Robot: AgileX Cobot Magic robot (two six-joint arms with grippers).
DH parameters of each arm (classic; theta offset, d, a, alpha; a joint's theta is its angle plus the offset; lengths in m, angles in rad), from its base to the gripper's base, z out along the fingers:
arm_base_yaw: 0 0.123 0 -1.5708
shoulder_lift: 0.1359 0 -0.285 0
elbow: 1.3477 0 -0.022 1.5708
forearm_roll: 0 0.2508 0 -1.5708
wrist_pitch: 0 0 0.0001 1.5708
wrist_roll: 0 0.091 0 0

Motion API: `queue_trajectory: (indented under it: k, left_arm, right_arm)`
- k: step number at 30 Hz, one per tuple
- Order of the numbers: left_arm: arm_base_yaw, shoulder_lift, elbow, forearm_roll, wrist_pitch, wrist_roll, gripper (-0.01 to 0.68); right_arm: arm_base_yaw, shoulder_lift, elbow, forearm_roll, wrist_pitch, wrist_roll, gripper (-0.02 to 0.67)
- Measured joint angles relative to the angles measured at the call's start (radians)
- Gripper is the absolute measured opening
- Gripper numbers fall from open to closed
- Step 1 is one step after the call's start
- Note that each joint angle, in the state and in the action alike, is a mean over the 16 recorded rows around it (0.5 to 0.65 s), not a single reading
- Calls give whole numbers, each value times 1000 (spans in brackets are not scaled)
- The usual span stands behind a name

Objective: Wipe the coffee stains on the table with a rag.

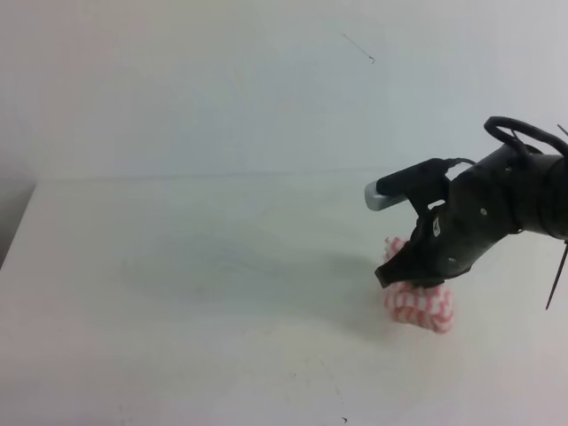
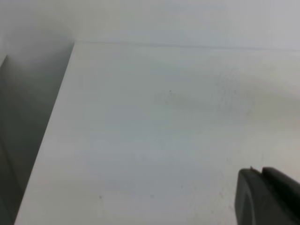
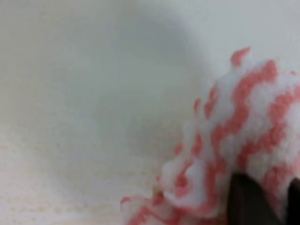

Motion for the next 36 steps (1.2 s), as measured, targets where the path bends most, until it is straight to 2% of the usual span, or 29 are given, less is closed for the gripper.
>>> queue_trajectory:
  k: [8, 11, 16, 26, 31, 36]
  left_arm:
    - [0, 0, -8, 0, 0, 0, 0]
    - [0, 0, -8, 0, 0, 0, 0]
    - [0, 2, -8, 0, -1, 0, 0]
    - [0, 2, -3, 0, -3, -1, 0]
    - [0, 0, -3, 0, -3, -2, 0]
    - [0, 0, -8, 0, 0, -3, 0]
  right_arm:
    - [0, -33, -2, 13, -24, 40, 252]
    - [0, -82, -4, -6, -30, 55, 280]
    - [0, -226, -5, -70, -24, 64, 227]
    - [0, -687, 45, -241, 48, 65, 40]
    - [0, -953, 178, -270, 64, 79, 7]
    - [0, -1241, 401, -253, 23, 108, 1]
